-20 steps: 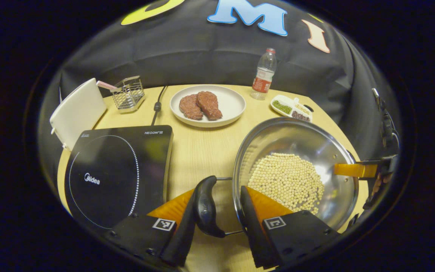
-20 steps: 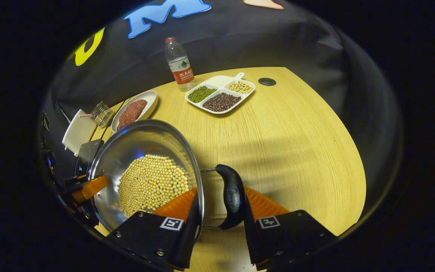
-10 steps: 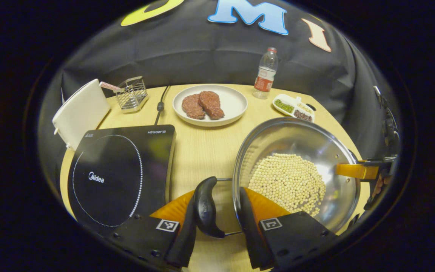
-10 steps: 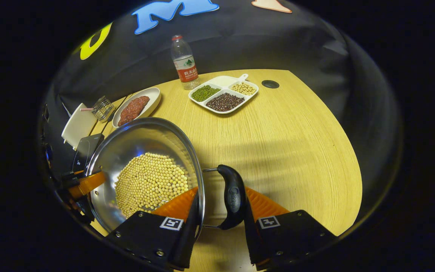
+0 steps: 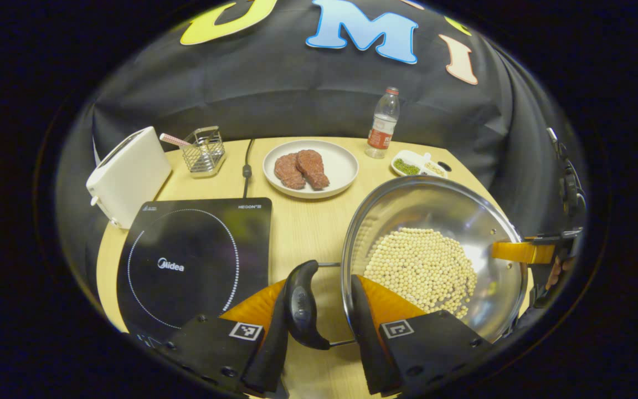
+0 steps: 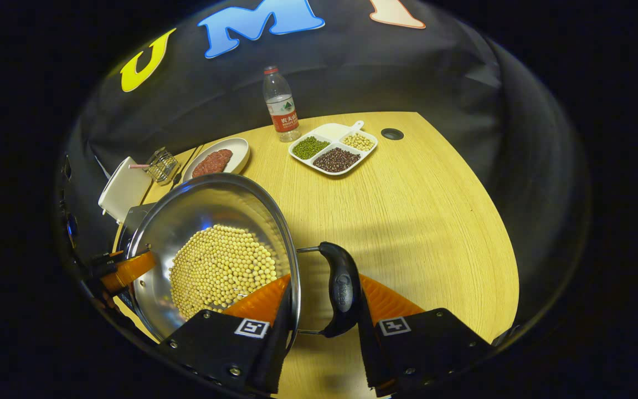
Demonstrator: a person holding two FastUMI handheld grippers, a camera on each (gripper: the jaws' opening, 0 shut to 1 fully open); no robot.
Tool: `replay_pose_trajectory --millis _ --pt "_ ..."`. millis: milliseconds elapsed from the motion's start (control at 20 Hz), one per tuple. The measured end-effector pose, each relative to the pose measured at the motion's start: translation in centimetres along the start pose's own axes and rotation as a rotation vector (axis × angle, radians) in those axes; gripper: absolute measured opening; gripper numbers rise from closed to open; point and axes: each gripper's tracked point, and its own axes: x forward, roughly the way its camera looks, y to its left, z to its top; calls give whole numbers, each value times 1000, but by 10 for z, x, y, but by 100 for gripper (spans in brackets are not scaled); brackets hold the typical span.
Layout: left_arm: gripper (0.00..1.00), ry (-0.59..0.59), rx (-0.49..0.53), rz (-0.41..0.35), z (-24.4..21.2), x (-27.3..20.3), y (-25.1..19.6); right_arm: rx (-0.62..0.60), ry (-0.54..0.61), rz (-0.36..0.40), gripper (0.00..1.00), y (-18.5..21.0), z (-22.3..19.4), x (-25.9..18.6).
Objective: First push the handle of the pot to place it horizontally, then grasp the pot with both hands and set it on the induction cooktop.
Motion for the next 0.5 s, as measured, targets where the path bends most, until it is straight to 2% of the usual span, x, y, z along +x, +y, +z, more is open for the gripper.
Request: replay_pose_trajectory --millis 100,150,200,350,400,500 --pt "63 -12 5 -9 9 -7 13 11 1 -8 57 9 -1 -10" --pt "60 -15 6 -14 11 -11 17 14 -5 -12 57 14 0 -14" --pt "63 -17 5 -18 12 -16 22 13 -11 -13 57 19 1 -18" --pt "60 -21 10 -21 15 -28 40 19 -10 -16 57 38 -1 -24" --pt "64 -18 11 -19 17 -31 44 20 -10 -15 57 45 -1 -24" --pt "64 -20 11 -15 15 -36 56 21 -8 -14 57 59 -2 -27"
